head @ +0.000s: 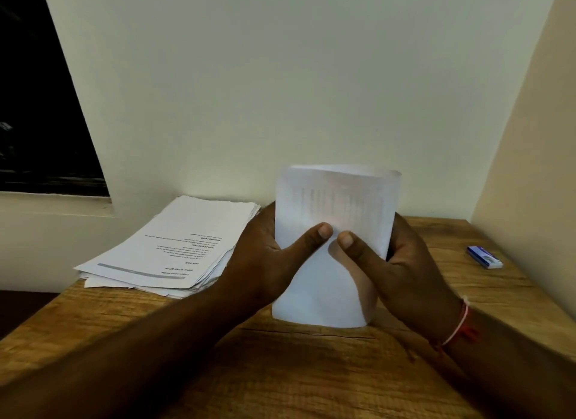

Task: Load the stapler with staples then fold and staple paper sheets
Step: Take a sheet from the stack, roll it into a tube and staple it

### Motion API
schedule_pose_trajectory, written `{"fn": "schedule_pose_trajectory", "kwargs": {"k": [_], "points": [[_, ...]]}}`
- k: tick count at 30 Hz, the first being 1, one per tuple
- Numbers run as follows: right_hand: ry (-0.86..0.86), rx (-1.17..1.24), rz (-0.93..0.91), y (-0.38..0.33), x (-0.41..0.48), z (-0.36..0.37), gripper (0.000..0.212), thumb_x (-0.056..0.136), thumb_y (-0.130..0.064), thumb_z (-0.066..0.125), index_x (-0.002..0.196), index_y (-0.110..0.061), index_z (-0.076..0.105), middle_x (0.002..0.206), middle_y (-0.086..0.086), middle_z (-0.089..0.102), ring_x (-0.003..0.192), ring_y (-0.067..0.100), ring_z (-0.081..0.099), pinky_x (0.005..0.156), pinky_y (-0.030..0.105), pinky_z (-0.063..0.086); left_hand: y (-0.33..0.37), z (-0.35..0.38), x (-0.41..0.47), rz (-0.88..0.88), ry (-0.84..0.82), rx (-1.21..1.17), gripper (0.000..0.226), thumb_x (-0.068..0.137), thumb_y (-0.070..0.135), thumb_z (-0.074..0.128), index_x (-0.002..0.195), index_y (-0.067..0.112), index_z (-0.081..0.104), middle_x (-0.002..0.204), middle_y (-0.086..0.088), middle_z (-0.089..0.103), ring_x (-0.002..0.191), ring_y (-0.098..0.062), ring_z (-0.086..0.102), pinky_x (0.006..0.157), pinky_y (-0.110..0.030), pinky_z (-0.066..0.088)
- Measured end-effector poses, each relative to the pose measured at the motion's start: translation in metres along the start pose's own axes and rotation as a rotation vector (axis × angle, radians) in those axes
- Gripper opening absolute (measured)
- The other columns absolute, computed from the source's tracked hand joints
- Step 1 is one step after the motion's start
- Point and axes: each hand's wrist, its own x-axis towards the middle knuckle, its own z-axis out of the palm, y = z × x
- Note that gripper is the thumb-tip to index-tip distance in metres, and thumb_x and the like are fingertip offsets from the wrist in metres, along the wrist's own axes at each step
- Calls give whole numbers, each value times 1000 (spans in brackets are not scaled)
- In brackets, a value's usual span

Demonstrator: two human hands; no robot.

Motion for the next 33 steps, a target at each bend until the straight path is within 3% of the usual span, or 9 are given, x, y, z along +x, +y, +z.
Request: {"fn": "schedule_pose_trajectory", "kwargs": {"k": [3, 6, 10, 14, 19, 23, 28, 33], "points": [[28, 35, 26, 3, 1, 1, 41, 88, -49, 70, 128, -47, 61, 111, -29, 76, 103, 0, 76, 75, 18, 63, -4, 4, 0, -45, -17, -50, 28, 88, 46, 80, 114, 40, 72, 108, 21, 84, 100, -4, 82, 78, -22, 65], [55, 126, 37, 5, 0, 4, 43, 95, -44, 65, 137, -37, 60, 122, -17, 76, 110, 10, 77, 82, 27, 66, -8, 9, -1, -87, -17, -107, 37, 86, 48, 81, 121, 39, 70, 113, 21, 83, 105, -8, 82, 81, -23, 66], [78, 149, 44, 3, -4, 12, 37, 94, -45, 62, 131, -45, 57, 116, -25, 76, 106, 6, 77, 75, 23, 65, -9, 15, -3, -91, -12, -66, 37, 84, 58, 75, 116, 45, 62, 103, 37, 77, 99, 7, 77, 75, -12, 61], [144, 90, 9, -1, -2, 10, 34, 94, -45, 64, 127, -42, 60, 113, -26, 75, 104, 2, 76, 73, 18, 63, -12, 13, -1, -73, 58, -73, 47, 84, 59, 76, 125, 38, 67, 111, 13, 82, 101, -11, 82, 79, -27, 69], [194, 21, 4, -1, -3, 13, 28, 94, -51, 61, 121, -45, 60, 108, -32, 73, 102, -2, 74, 70, 14, 61, -10, 13, -1, -87, 84, -68, 60, 83, 63, 76, 132, 28, 68, 115, 4, 83, 102, -15, 83, 83, -35, 71], [198, 38, 31, 0, -3, 14, 36, 86, -52, 68, 121, -43, 62, 102, -33, 74, 97, -5, 74, 66, 13, 60, -9, 13, -2, -108, 58, -75, 38, 84, 57, 77, 116, 35, 71, 105, 14, 84, 95, -9, 83, 73, -23, 67], [210, 74, 90, 6, -4, 15, 52, 79, -56, 79, 126, -39, 65, 106, -22, 75, 96, 2, 76, 68, 22, 64, -9, 13, -3, -135, 16, -74, 37, 85, 55, 79, 116, 38, 69, 105, 19, 83, 96, -7, 82, 74, -23, 67], [246, 81, 77, 1, -5, 17, 51, 73, -66, 75, 119, -49, 61, 107, -25, 74, 97, 2, 76, 67, 22, 65, -8, 15, -5, -113, -31, -71, 36, 82, 56, 78, 112, 43, 63, 97, 35, 78, 91, 5, 79, 70, -14, 62]]}}
